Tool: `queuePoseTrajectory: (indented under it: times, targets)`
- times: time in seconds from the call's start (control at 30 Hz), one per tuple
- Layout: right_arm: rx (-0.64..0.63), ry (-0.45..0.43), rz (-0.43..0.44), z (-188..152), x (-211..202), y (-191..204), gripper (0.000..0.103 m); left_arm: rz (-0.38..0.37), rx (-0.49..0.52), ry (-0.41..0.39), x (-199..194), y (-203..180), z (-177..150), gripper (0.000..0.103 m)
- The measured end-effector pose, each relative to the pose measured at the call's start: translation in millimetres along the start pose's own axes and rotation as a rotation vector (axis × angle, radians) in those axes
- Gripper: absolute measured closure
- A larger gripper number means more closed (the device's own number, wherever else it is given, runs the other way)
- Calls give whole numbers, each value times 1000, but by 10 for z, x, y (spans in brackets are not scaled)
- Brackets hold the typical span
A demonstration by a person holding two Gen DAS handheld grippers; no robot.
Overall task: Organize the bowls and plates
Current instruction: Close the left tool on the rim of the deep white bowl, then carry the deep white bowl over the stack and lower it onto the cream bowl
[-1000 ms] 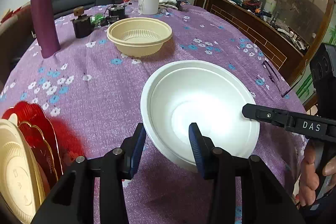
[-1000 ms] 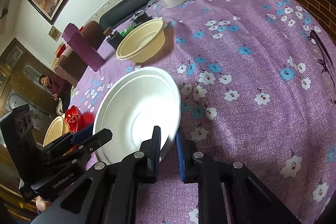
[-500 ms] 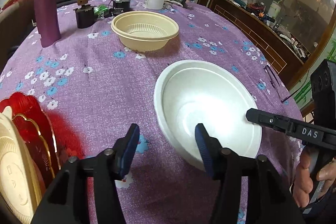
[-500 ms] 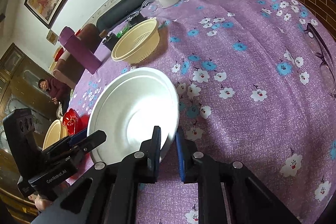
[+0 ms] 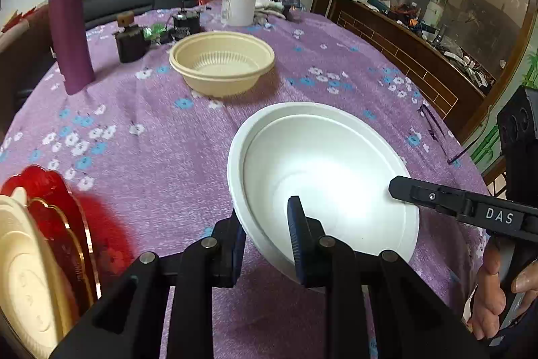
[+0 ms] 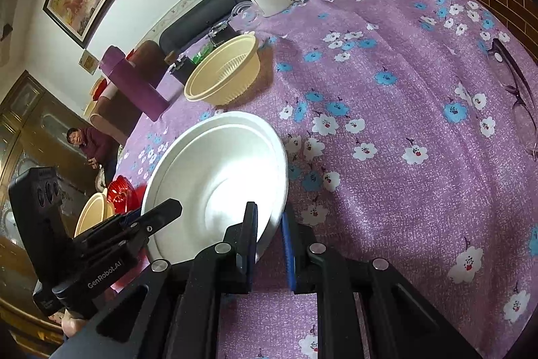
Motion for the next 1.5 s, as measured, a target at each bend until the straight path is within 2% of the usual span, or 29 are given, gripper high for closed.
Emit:
queuePoseTrajectory:
  times: [0.23,0.5,0.7,0.97,1.17,1.33,1.5]
  targets:
    - [-31,-18,35,68,-56,270,88,15,-17,-53,-287,132,106,80]
    - [-89,-32,108,148,-110,766,88,57,-37,-115,-719,414,206,76]
    - [-149,-26,196,158,-103,1334,88,122,-59,-164,-1163,782,248,72]
    - [-219,42,320,-81,130,2171,88,252,-141,-220,-1713,1449,167,67]
    - [-243,138,358,-400,475,2526,87,312,-219,-188,-1832,1855,-98,67]
    - [-266,203,343,-648,701,2609,87,329,-241,-163,-1845,1979,-265,67]
    - [-277,220,327,-735,785,2593,86,331,-253,-149,-1803,2031,-326,67]
Point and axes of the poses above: each gripper's, at about its wrist camera, not at the fingertips, and x roughly the way its jaws point, y to its left, z to its top, the point moved 6 cm from there along x, roughly the way its jaws point, and after that the axes turned 15 degrees about -y, right-handed, at the moved point
